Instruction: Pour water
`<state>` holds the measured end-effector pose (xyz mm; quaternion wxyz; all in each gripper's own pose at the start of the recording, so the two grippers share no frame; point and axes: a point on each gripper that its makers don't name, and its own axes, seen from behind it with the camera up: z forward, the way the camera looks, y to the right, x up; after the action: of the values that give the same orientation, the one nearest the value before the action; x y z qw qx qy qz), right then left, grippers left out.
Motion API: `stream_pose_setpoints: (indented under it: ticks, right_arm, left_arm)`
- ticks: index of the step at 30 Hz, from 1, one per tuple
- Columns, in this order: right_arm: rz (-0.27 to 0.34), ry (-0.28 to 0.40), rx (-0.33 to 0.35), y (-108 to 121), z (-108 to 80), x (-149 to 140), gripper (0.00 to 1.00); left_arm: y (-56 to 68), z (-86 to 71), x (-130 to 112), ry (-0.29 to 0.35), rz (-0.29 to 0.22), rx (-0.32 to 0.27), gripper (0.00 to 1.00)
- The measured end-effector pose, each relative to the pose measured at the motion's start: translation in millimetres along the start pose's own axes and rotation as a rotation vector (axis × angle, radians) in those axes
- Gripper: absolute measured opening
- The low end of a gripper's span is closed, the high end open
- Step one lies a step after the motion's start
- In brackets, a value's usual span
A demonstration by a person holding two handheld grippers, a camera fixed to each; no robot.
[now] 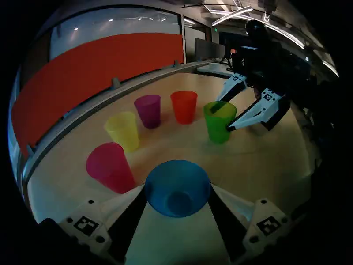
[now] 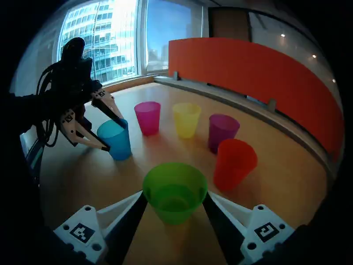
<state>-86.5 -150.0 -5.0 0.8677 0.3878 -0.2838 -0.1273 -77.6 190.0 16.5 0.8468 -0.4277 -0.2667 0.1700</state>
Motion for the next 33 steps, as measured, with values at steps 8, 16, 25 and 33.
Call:
stream_pose_setpoints:
  ticks: [8, 16, 25, 33]
  right_arm:
    - [0.004, 0.001, -0.003, -0.5, -0.7, -3.0, 0.89]
    - [-0.003, -0.007, -0.004, -2.5, -2.7, -7.2, 0.92]
    - [0.028, 0.004, -0.015, 0.2, -7.0, -4.2, 1.0]
    - [0.032, 0.006, -0.027, -1.7, -15.0, -7.0, 1.0]
  left_arm:
    - [0.2, 2.5, -5.4, -0.021, 0.006, -0.004, 0.89]
    - [0.0, 3.5, -8.7, -0.041, 0.021, 0.0, 0.89]
    - [-6.7, 1.4, -13.2, -0.065, 0.035, 0.028, 0.96]
    - [-8.9, -5.7, -17.9, -0.082, 0.04, 0.047, 0.96]
